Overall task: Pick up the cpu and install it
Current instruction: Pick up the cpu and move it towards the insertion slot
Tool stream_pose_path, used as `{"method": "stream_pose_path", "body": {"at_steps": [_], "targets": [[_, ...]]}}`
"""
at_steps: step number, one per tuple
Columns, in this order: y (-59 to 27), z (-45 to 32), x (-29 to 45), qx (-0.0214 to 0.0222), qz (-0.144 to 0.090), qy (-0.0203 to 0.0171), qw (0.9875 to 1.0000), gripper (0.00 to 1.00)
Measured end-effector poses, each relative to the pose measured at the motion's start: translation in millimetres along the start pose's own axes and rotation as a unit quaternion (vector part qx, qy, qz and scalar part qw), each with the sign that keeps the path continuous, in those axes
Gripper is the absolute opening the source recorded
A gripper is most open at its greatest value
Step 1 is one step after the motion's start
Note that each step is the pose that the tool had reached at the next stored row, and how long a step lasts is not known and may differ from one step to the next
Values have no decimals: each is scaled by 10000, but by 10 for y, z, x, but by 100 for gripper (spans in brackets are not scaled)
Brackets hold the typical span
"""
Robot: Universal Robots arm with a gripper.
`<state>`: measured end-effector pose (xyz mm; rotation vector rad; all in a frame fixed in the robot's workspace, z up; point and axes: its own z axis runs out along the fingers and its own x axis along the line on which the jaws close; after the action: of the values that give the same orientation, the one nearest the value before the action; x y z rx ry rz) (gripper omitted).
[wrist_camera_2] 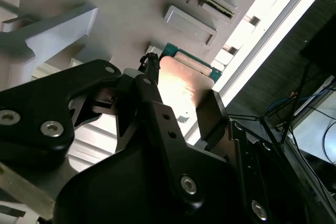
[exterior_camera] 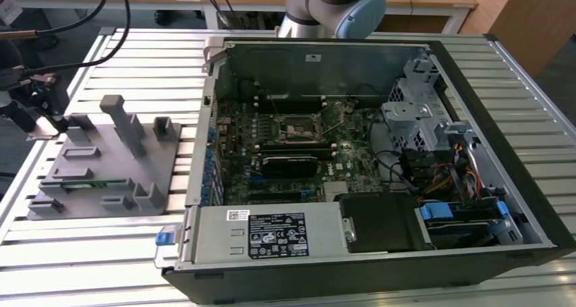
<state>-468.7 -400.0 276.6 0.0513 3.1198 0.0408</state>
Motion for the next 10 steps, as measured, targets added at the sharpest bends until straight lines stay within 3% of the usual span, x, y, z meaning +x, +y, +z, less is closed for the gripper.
{"method": "stream_pose_path", "body": {"at_steps": [10], "targets": [[32, -262, -4, 14, 0, -8, 10000, 53]]}}
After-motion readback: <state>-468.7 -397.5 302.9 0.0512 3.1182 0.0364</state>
